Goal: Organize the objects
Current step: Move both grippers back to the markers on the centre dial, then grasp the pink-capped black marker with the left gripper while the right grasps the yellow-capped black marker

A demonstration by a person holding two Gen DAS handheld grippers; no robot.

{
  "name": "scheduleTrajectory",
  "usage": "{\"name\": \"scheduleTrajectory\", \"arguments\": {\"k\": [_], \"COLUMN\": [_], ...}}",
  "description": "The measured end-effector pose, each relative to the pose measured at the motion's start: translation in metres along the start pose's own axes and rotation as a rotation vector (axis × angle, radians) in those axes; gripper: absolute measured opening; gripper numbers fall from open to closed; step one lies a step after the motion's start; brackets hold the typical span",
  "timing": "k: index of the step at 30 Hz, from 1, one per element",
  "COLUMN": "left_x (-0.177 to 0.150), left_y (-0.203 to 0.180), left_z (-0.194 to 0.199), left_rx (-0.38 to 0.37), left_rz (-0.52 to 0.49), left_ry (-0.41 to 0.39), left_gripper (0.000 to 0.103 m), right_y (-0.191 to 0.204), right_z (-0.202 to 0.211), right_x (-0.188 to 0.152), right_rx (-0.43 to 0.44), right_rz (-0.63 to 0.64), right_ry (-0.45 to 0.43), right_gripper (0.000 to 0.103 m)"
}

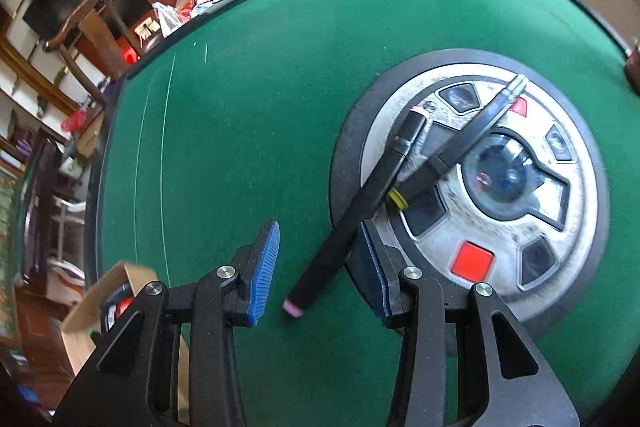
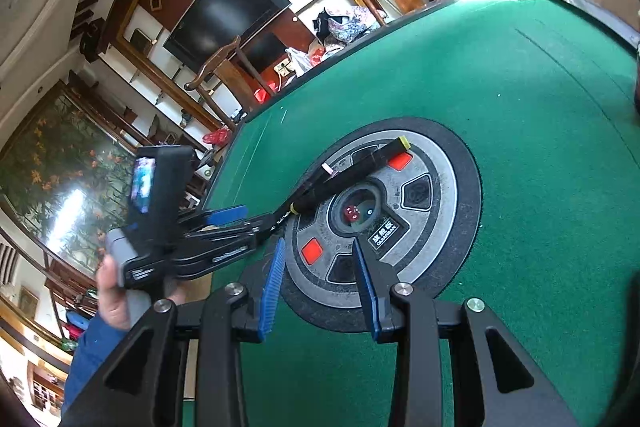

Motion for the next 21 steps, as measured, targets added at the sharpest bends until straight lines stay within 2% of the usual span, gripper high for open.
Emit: {"name": "scheduleTrajectory", "arguments": {"k": [4,6,9,14,21], "left_x": [0.004,0.008,0.009,-0.005,-0.075], "left_y": [-0.003,-0.004,-0.005,-0.01,-0.02], "left_z": [-0.011,-0.012,-0.012,-0.004,0.05], "left_rx": [-0.004,-0.008,0.004,0.011,-0.037], "left_rz": [-0.007,-0.002,0.023,0.128,0.362], "left_ry": [0.019,0.018,0.027,0.043,0.043], "left_gripper": [0.039,0.023,0.015,0.014,0.014], "right_y": [0.0,-0.001,-0.002,-0.004,-0.01], "right_z": [0.0,0.0,0.0,0.002,-0.001], "right_x": [-0.001,-0.001,-0.001,0.001,0.003], "right_rx": [0.008,0.007,0.005,0.006,-0.02], "right_rz": [-0.009,-0.008,-0.014,-0.022,-0.01], "right_ry": [0.005,0.005,0.007,0.008,0.005], "right_gripper": [0.035,0.035,0.035,0.035,0.035]}}
Point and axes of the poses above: each gripper's, at about its wrist camera, not at the fingertips, and z roughly against the way its jaws point, y to its left, x to its top, the point moved 8 cm from there along -z, roughly the way its jaws point, and after that the axes turned 9 degrees about -y, right-handed, at the moved point
